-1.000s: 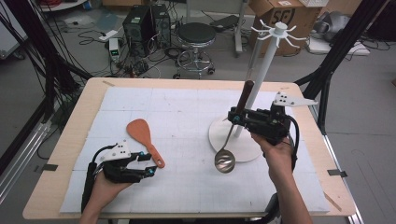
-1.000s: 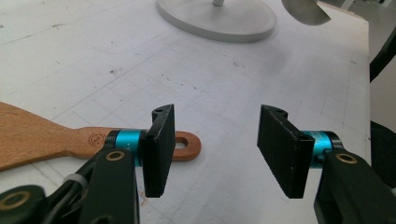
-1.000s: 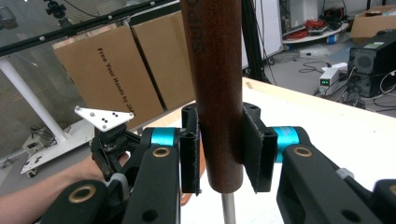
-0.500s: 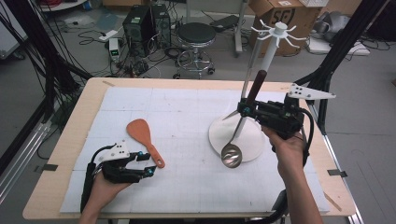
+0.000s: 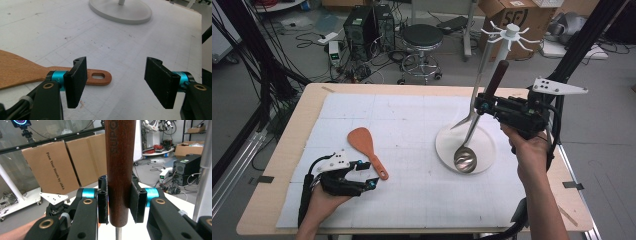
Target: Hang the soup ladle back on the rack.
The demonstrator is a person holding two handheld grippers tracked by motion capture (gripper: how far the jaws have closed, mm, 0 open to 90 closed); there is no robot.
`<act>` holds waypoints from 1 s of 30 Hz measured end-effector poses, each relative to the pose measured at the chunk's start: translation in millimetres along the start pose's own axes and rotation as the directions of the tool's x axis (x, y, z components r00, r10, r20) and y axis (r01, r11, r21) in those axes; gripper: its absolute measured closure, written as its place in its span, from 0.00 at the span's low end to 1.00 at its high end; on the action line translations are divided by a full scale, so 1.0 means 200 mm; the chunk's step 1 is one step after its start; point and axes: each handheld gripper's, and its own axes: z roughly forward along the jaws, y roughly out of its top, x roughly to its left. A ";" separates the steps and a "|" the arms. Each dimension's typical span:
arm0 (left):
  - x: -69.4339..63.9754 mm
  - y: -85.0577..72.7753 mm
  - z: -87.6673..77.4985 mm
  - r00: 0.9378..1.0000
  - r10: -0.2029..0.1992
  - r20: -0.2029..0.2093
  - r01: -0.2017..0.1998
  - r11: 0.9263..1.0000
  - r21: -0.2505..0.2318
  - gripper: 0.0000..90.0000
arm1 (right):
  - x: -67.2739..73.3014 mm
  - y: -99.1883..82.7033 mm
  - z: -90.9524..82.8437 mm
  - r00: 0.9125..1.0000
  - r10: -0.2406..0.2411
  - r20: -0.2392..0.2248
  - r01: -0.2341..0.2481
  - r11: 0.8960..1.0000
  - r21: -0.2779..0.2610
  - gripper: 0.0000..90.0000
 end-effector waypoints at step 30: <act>0.00 0.01 0.00 1.000 -0.003 0.000 0.003 1.000 -0.010 0.38 | -0.01 0.18 -0.06 0.994 -0.020 0.110 0.021 1.000 -0.002 0.81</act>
